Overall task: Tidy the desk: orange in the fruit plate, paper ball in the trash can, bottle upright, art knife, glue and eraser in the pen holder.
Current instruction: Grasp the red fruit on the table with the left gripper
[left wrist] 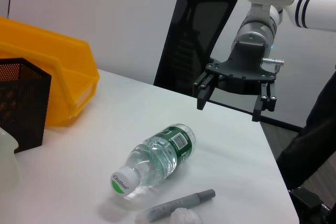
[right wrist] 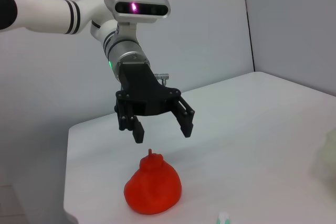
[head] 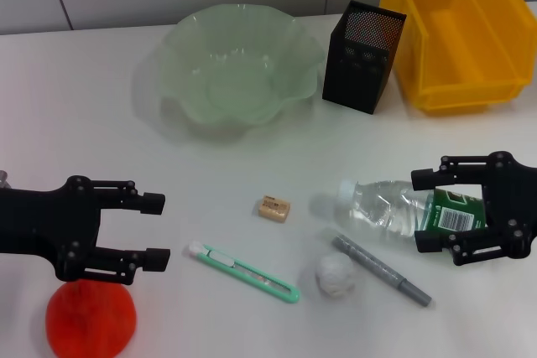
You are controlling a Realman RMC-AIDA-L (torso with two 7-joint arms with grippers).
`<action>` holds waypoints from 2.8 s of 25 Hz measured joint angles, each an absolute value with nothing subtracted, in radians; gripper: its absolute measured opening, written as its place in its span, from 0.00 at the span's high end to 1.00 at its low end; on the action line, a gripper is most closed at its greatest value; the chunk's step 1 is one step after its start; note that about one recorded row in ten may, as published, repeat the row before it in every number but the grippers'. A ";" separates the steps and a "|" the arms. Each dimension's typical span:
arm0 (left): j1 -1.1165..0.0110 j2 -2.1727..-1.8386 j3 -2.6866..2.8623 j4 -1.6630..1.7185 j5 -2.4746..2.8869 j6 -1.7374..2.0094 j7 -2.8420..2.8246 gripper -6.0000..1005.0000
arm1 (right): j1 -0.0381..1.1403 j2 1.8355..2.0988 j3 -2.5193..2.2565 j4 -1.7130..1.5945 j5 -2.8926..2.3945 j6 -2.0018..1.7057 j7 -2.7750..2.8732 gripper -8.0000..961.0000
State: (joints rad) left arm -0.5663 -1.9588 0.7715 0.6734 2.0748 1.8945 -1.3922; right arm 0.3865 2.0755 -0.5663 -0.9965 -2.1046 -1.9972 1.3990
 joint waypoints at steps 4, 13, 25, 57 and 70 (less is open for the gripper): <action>-0.566 -1.959 0.772 0.673 2.074 1.894 -1.392 0.22 | 0.388 2.076 -0.568 -0.994 -2.105 -1.994 1.399 0.16; -0.564 -1.959 0.772 0.673 2.074 1.893 -1.391 0.22 | 0.390 2.076 -0.572 -0.989 -2.106 -1.984 1.399 0.16; -0.567 -1.959 0.771 0.674 2.075 1.884 -1.395 0.23 | 0.382 2.077 -0.564 -0.988 -2.105 -1.984 1.399 0.16; -0.506 -2.030 0.909 1.261 2.356 1.981 -1.924 0.27 | 0.363 2.054 -0.544 -1.002 -2.110 -1.987 1.381 0.17; -0.498 -2.062 0.921 1.286 2.481 1.945 -1.923 0.29 | 0.370 2.052 -0.546 -1.005 -2.113 -1.988 1.375 0.18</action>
State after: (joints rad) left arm -0.4984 -2.0620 0.9214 1.2855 2.4810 1.9449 -1.9225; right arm 0.3696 2.0524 -0.5456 -1.0048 -2.1131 -1.9882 1.3748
